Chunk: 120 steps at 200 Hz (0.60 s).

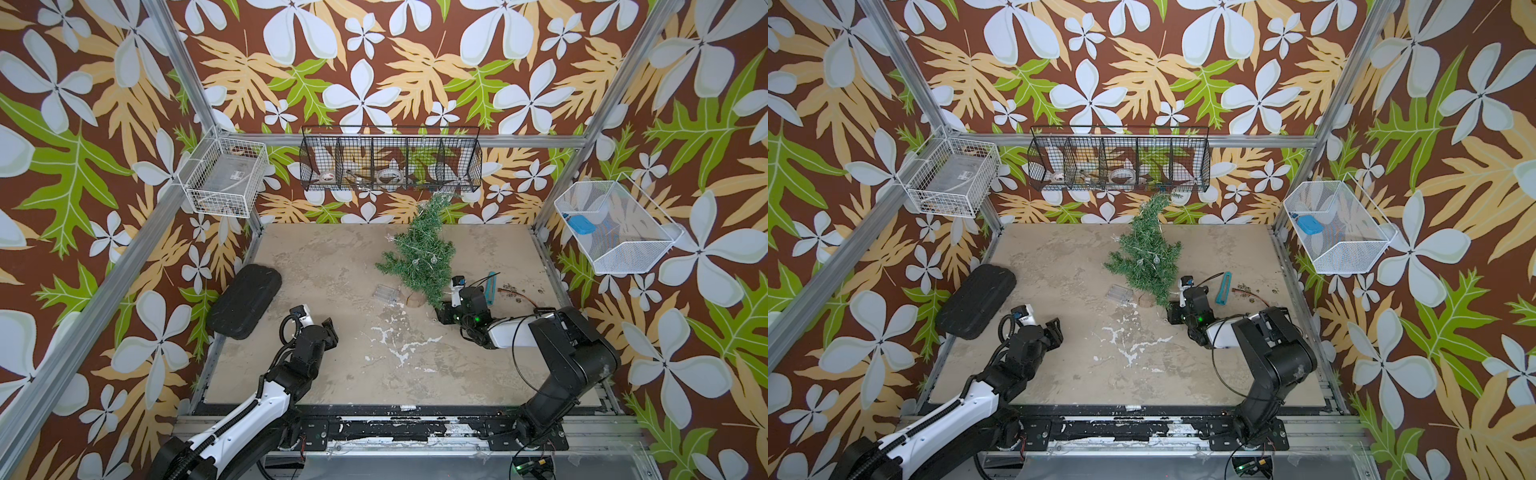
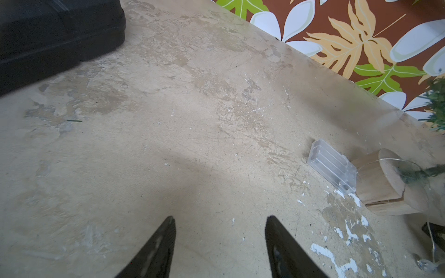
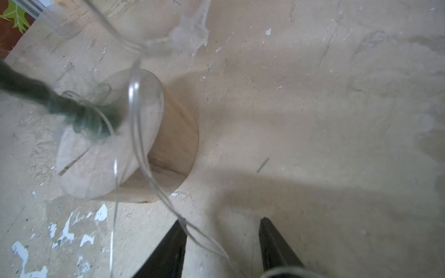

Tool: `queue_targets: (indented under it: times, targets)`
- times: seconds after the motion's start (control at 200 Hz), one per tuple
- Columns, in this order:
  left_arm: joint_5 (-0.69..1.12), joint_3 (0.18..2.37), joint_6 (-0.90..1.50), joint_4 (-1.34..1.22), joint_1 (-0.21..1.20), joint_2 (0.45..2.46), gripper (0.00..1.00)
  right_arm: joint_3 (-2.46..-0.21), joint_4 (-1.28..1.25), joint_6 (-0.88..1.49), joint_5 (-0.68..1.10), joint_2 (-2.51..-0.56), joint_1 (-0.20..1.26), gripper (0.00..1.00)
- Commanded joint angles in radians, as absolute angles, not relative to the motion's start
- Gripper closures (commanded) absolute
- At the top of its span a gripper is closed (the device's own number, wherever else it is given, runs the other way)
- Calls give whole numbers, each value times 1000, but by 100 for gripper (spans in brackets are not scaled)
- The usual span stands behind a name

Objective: Remove string lights from the small christmas tree
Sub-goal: Pick up the light string from the Christmas tree.

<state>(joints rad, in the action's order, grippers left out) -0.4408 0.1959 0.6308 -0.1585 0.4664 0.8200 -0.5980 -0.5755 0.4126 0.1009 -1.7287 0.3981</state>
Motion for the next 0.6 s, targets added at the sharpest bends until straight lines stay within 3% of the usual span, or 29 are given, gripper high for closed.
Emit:
queue_targets:
  times: [0.0, 0.17, 0.596]
  targets:
    - [-464, 196, 628, -170, 467, 816, 38, -613, -635, 437, 56, -1743, 399, 56]
    - [-468, 193, 627, -173, 466, 810, 38, -599, -618, 468, -36, -1702, 394, 100]
    - [-466, 193, 629, -173, 467, 808, 38, -720, -334, 500, -89, -1428, 324, 100]
